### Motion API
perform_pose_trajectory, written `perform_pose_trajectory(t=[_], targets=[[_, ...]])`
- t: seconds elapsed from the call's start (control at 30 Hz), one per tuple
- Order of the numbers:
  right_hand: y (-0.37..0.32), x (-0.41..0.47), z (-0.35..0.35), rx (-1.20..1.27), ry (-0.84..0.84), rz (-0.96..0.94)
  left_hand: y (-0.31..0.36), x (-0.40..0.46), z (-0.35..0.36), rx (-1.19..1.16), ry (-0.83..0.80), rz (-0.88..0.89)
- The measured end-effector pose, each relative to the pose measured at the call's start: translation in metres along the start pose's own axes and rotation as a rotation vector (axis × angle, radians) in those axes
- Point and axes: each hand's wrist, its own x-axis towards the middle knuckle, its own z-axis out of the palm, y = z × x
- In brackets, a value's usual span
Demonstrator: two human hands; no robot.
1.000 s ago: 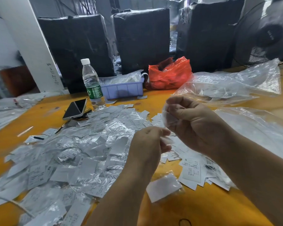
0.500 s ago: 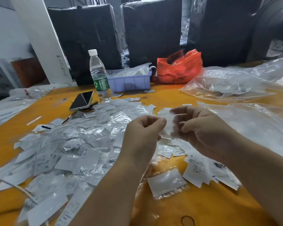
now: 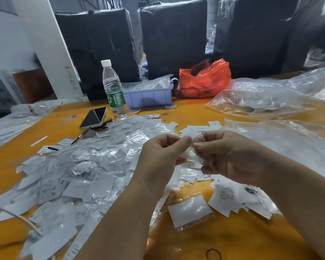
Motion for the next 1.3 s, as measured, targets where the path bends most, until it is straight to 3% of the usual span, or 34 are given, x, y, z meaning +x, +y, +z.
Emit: perform_pose_trajectory(t=[0.23,0.43,0.6,0.83,1.2,1.3], targets=[[-0.0012,0.0023,-0.0011,0.051,0.128,-0.049,0.0025,0.0031,0.0,-0.081,0.136,-0.067],[-0.0019,0.0,-0.0006,0.023,0.002,-0.035,0.0014,-0.0017,0.0026,0.159,0.012,-0.045],[-0.0031,-0.0004,-0.0003,-0.022,0.047,-0.024,-0.0007,-0.0007,-0.0001,0.239,0.013,0.062],[-0.0019,0.0001,-0.0012,-0.088,0.075,-0.004,-0.0016,0.002,-0.0034,0.183,0.123,0.076],[0.0002,0.0036,-0.0059,-0.161,0.378,-0.095,0.0003,0.0027,-0.0042,0.016,0.279,0.074],[-0.0008,-0.0017,-0.0002,-0.163,0.248,-0.058,0.0016,0.0026,-0.0046,-0.113,0.299,0.048]])
